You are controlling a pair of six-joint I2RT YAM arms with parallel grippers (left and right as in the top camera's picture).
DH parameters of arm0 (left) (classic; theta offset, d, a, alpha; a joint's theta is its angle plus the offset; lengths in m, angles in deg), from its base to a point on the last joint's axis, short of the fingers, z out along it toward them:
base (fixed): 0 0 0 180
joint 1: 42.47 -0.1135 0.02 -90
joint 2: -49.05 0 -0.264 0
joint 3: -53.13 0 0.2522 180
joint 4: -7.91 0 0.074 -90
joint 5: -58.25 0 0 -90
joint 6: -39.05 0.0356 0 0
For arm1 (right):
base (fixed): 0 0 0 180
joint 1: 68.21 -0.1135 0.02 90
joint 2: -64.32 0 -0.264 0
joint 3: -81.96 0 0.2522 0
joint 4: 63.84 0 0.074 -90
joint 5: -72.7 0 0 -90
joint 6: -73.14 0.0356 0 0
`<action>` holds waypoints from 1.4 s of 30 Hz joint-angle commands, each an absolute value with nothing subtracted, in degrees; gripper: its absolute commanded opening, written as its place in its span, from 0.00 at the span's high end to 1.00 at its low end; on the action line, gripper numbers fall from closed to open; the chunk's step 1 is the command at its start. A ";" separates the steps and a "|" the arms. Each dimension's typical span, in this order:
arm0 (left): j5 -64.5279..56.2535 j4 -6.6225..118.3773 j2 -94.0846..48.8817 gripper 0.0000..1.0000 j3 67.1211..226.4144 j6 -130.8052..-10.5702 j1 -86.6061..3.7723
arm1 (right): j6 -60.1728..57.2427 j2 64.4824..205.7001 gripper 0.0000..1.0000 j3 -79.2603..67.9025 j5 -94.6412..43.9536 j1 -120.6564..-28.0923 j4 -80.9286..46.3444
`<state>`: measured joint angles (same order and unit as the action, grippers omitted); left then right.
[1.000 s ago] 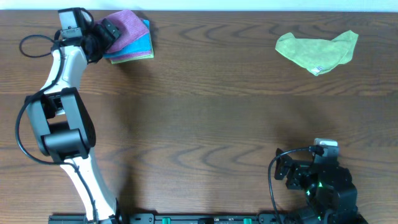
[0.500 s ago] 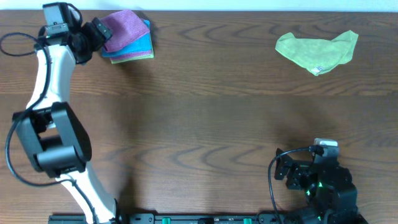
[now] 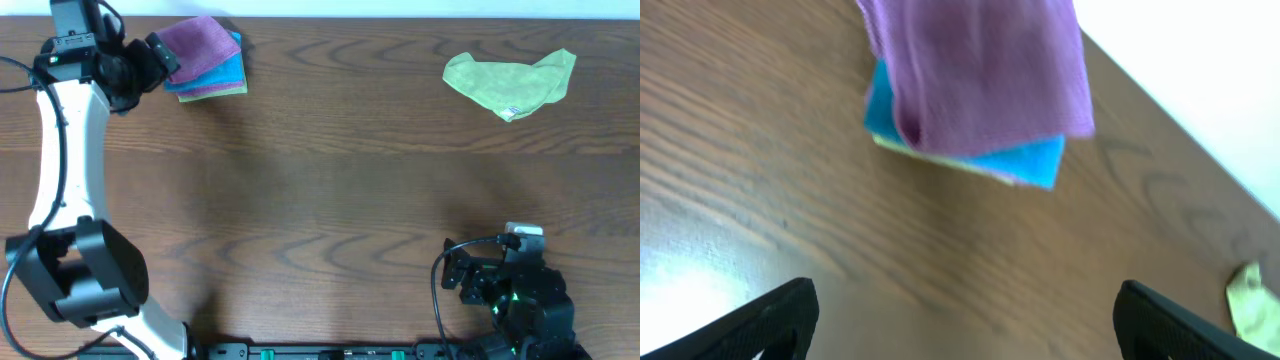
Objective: Fold the cloth
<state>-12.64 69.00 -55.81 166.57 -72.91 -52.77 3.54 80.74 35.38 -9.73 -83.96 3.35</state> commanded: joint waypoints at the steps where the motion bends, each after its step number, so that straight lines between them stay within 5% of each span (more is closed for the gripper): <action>1: -12.90 71.58 -53.87 0.05 167.95 -68.86 -50.50 | 4.13 80.44 0.01 35.69 -8.92 -83.46 3.55; 12: -12.55 80.46 -53.19 0.04 167.93 -68.05 -45.23 | 4.13 80.44 0.01 35.69 -8.94 -83.46 3.55; 14: -13.78 79.93 -53.28 0.23 167.93 -68.19 -45.06 | 4.13 80.44 0.01 35.69 -8.92 -83.46 3.55; 17: -12.46 81.05 -53.26 0.05 167.93 -67.88 -44.90 | 4.13 80.44 0.01 35.69 -8.92 -83.46 3.55; 33: -12.62 86.03 -52.77 0.05 167.36 -58.35 -41.84 | 4.13 80.44 0.01 35.69 -8.92 -83.46 3.55; 42: -12.88 74.16 -44.29 0.05 158.64 -52.75 -39.05 | 4.13 80.44 0.01 35.69 -8.92 -83.46 3.55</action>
<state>-12.64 76.76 -48.75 162.11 -56.73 -40.14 3.52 80.74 35.38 -9.73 -83.96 3.35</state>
